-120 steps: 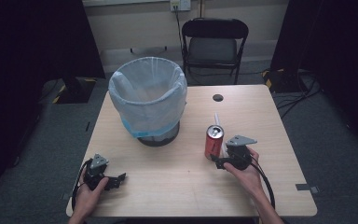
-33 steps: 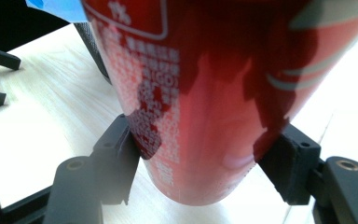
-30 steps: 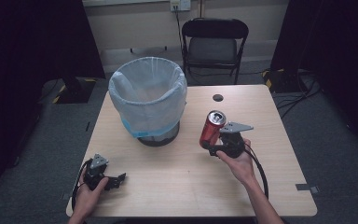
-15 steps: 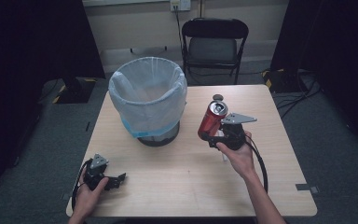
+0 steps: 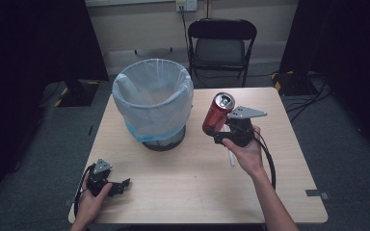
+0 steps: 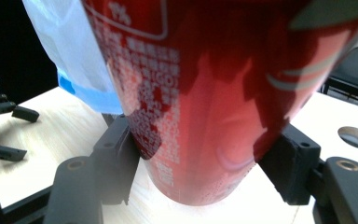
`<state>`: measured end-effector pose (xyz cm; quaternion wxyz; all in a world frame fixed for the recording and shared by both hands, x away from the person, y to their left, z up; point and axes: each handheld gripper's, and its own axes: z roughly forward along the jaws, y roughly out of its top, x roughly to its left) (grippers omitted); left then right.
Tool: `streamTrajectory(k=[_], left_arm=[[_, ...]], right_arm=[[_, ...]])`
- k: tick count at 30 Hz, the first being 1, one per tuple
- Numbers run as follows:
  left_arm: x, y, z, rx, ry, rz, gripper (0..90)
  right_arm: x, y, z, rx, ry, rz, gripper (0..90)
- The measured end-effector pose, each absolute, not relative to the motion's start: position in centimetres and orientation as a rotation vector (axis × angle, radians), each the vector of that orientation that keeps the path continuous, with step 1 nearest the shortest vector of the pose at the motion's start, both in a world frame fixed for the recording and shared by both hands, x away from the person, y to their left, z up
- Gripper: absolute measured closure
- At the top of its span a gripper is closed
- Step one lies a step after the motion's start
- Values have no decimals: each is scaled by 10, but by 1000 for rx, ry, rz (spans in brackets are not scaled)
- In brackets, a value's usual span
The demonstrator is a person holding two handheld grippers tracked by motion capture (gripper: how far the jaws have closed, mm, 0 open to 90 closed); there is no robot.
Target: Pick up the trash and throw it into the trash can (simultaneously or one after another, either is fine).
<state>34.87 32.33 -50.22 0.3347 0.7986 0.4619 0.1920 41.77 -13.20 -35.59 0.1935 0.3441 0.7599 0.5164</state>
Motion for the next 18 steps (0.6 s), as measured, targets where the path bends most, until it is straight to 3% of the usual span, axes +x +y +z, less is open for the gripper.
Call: streamTrajectory(k=[18], left_arm=[[349, 323, -502, 2084, 1205, 501, 0]], right_arm=[[423, -136, -313, 910, 2065, 1479, 341]])
